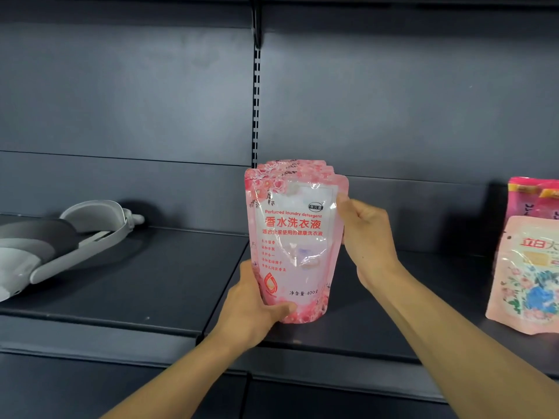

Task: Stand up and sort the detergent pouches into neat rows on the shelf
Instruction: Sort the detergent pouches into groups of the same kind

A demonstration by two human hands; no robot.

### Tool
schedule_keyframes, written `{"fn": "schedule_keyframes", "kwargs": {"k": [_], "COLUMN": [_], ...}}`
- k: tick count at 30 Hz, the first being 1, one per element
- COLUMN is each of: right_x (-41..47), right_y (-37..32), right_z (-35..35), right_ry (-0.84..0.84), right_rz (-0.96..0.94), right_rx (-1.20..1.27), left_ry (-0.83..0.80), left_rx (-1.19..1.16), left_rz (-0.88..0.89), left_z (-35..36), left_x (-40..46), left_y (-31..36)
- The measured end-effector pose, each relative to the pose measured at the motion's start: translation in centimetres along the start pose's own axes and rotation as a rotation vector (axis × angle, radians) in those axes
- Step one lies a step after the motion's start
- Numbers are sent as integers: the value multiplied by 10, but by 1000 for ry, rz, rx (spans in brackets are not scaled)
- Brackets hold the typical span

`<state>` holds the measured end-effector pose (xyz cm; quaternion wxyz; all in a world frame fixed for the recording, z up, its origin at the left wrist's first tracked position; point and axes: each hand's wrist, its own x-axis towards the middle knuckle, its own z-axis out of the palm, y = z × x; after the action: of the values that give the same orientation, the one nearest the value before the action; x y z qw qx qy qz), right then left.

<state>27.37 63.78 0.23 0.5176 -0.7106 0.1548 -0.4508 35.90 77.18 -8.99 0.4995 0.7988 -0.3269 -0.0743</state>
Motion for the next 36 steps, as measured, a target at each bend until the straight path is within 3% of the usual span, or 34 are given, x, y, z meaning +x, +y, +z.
{"fn": "schedule_keyframes", "kwargs": {"k": [15,18,23,27,36], "right_x": [-24,-36,-60,-74,-95], "right_y": [16,18,18,19,6], "right_z": [-17,-28,-49,-61,-128], "right_ry": [-153,-177,-213,-221,-84], "right_rz": [19,-15,-104,-153,-114], "right_rx": [-146,-269,-589,-743,-788], "left_ry": [56,134,208,151,-105], "left_rx": [60,126,232,281,242], "left_rz": [14,43,248,361,457], "left_z": [-11,-19,-27,-20,40], "left_x": [-15,-27,-50,-60,-56], "left_y": [3,9,17,26,69]}}
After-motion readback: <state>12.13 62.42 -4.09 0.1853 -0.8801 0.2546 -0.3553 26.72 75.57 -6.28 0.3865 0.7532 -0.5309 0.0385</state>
